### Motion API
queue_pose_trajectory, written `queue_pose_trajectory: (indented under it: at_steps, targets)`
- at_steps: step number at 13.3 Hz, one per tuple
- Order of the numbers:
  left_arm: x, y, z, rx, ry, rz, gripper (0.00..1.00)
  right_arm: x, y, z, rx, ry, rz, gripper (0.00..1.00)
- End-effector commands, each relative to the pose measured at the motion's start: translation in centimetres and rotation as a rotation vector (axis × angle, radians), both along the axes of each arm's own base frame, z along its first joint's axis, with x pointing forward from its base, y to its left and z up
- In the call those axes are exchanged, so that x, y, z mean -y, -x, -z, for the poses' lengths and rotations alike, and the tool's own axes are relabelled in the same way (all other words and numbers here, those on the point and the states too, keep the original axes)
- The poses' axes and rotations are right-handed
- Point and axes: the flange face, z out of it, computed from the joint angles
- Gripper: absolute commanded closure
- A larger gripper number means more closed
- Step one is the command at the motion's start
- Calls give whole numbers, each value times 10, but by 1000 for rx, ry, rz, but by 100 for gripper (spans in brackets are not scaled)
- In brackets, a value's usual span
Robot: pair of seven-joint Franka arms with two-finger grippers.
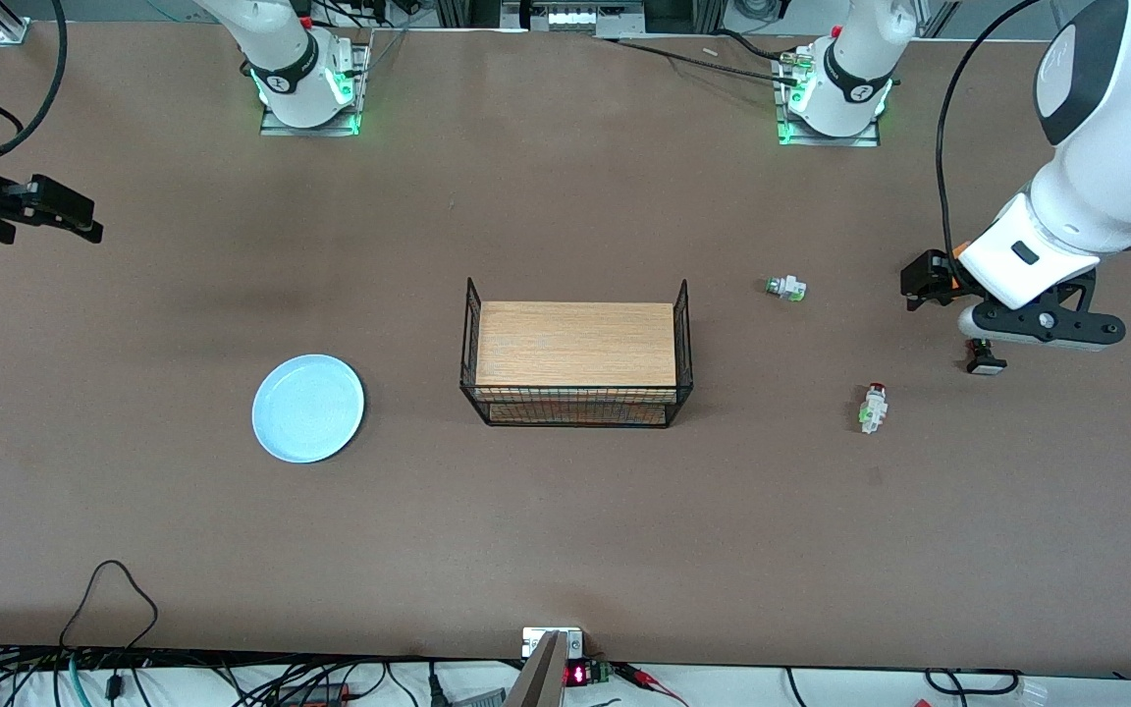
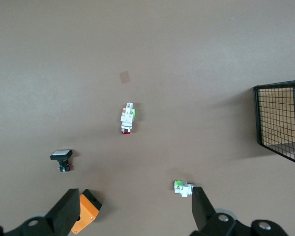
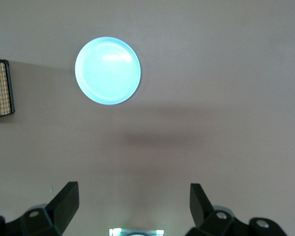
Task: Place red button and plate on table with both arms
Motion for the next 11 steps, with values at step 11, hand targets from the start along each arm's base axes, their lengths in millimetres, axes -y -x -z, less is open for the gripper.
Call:
queue_pose_trajectory:
  at_steps: [11]
  targets:
    - [-26, 23, -7, -24, 78, -41, 0, -4, 5, 4, -82, 1, 2, 0]
